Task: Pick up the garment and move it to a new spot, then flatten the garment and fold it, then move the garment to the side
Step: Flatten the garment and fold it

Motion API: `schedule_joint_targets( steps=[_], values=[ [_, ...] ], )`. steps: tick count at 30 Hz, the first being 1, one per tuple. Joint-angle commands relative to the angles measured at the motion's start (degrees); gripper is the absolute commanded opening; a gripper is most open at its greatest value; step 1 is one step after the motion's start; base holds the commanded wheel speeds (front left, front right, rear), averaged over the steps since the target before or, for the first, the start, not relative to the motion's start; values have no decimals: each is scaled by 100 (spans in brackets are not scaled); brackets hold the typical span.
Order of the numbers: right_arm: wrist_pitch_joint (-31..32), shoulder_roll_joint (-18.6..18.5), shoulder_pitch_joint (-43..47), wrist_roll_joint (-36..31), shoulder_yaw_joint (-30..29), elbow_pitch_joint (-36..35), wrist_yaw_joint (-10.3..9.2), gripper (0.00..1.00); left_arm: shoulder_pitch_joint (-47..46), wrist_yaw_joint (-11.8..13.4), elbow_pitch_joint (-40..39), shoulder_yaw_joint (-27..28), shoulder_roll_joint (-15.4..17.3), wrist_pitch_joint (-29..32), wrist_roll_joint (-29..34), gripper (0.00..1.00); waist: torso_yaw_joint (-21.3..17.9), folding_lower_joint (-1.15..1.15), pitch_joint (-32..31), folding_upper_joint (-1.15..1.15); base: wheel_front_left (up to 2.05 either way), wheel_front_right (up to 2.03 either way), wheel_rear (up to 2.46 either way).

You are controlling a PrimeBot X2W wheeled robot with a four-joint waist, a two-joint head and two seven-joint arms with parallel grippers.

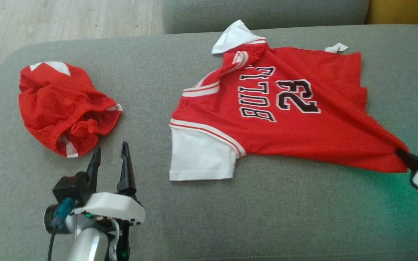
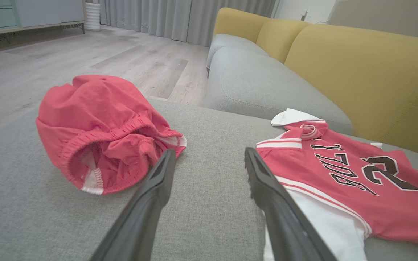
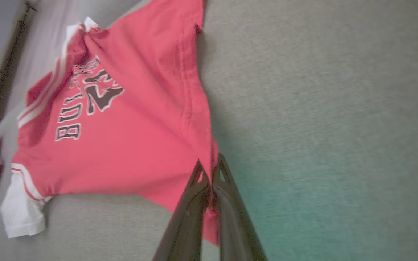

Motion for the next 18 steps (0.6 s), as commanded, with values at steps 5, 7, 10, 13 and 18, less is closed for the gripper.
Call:
schedule_joint_targets(
  steps=[5,7,10,13,18],
  values=[
    [274,-297,43,-648,-490,-118,-5,0,-247,-34,-167,239,30,-70,64,100,7,0,72,0,0,0,0],
    [340,-228,23,-915,-640,-140,-5,0,-260,-42,-154,245,28,-70,73,100,6,0,86,0,0,0,0],
    [331,26,-40,-1196,-870,-218,-5,100,-277,-44,-132,254,26,-70,86,100,-8,0,89,0,0,0,0],
    [418,261,-20,-1424,-1030,-371,-5,100,-290,-47,-106,254,30,-70,96,100,-42,0,70,0,0,0,0],
    [276,525,120,-1802,-1331,-1160,-5,100,-334,-73,-87,286,140,-65,99,100,-158,0,-20,0,0,0,0]
  ],
)
